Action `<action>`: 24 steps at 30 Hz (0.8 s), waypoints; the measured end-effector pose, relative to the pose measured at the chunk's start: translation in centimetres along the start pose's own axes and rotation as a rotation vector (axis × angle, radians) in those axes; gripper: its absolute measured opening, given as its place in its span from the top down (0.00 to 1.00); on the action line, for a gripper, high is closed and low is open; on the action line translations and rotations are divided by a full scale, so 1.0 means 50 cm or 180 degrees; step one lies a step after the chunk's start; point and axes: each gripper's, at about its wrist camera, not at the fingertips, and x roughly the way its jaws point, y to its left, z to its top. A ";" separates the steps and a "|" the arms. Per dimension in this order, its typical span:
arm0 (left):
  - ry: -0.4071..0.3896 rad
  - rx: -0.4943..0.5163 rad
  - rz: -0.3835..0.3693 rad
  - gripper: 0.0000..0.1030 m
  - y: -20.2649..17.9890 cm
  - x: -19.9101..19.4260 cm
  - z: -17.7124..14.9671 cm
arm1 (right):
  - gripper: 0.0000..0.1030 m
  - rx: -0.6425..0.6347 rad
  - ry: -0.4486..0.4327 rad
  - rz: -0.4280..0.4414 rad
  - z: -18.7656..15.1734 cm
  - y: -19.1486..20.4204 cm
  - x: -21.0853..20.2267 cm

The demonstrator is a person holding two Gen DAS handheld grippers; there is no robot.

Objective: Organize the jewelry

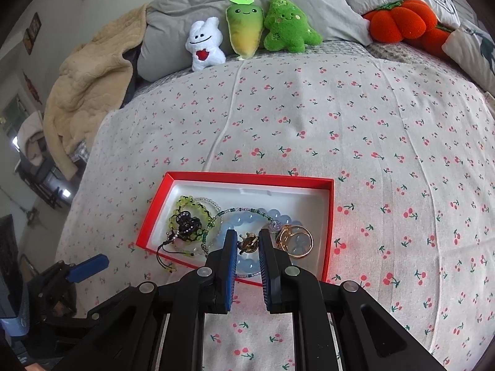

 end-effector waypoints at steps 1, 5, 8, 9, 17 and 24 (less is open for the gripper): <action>0.0034 0.0003 0.0022 0.23 0.001 0.003 -0.003 | 0.86 -0.0004 0.0002 0.0001 0.001 0.002 0.001; 0.0132 -0.0025 0.0065 0.22 0.004 0.012 -0.013 | 0.86 -0.0038 0.0019 -0.0006 0.002 0.011 0.008; 0.0141 -0.0020 0.0095 0.18 0.003 0.013 -0.017 | 0.83 -0.0042 0.0026 -0.0005 0.004 0.013 0.007; 0.0136 -0.0009 0.0111 0.17 0.003 0.012 -0.018 | 0.82 -0.0047 0.0030 0.0008 0.004 0.014 0.006; 0.0239 0.0031 0.0212 0.06 -0.006 0.010 -0.039 | 0.32 -0.0093 -0.0084 -0.0094 -0.009 0.019 -0.046; 0.0194 0.0125 0.0301 0.01 -0.026 -0.023 -0.063 | 0.16 -0.0087 0.0010 -0.0376 -0.056 0.010 -0.092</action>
